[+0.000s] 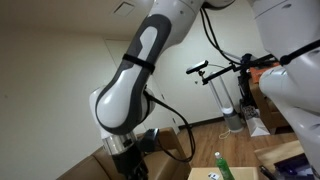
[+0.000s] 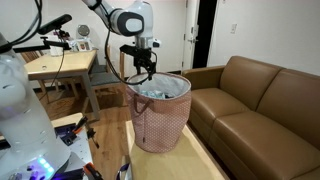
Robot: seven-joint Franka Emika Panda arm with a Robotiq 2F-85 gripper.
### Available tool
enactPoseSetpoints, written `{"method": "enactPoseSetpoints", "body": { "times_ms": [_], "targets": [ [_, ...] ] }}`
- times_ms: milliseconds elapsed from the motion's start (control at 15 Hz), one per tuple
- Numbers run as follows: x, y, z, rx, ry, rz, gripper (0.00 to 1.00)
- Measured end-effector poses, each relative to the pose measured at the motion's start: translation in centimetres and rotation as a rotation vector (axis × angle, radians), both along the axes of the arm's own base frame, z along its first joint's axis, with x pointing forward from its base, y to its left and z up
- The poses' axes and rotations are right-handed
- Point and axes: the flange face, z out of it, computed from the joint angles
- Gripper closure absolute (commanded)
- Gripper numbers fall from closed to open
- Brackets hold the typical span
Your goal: Remove the green cloth from the open bag
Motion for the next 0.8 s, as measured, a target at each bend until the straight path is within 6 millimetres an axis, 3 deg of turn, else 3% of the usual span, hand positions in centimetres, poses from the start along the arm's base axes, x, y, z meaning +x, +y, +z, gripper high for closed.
{"method": "enactPoseSetpoints", "body": {
  "times_ms": [400,800],
  "targets": [
    [1.8,-1.3,-4.7,-0.061,-0.029,-0.001,0.00],
    [2.0,-0.9,-5.0,-0.068,-0.036,0.010,0.00]
  ]
}}
